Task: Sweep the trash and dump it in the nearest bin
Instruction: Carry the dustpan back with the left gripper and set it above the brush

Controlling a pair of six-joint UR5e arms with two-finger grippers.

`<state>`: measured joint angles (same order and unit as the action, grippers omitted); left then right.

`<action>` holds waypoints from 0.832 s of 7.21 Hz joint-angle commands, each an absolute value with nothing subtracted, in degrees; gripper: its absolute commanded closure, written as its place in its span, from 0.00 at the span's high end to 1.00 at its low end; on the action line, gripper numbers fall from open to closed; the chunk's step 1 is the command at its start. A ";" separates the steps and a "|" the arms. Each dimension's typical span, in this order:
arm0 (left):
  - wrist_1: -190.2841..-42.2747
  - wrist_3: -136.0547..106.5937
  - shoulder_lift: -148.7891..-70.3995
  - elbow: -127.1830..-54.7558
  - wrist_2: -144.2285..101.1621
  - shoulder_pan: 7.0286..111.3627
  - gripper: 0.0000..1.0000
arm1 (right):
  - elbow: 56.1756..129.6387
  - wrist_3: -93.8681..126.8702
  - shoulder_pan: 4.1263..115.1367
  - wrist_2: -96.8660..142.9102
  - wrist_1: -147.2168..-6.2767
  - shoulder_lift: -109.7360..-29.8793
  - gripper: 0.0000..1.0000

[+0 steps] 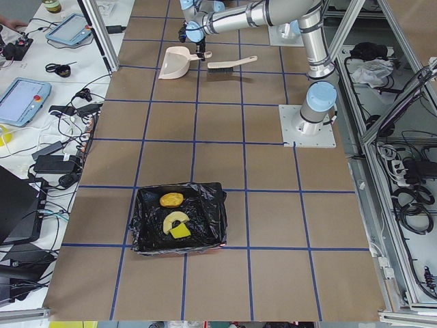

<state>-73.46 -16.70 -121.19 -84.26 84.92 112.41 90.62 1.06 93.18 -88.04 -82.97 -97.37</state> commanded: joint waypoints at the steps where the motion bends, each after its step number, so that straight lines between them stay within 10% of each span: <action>1: -73.48 -16.61 -119.63 -84.03 84.82 112.41 1.00 | 90.62 1.05 93.16 -87.98 -83.06 -97.29 1.00; 6: -75.83 -9.19 -111.29 -82.44 85.34 100.49 1.00 | 90.70 1.05 93.16 -88.07 -83.06 -97.29 1.00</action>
<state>-74.70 -13.13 -113.77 -82.80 85.26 104.29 90.70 1.05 93.17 -88.06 -83.04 -97.30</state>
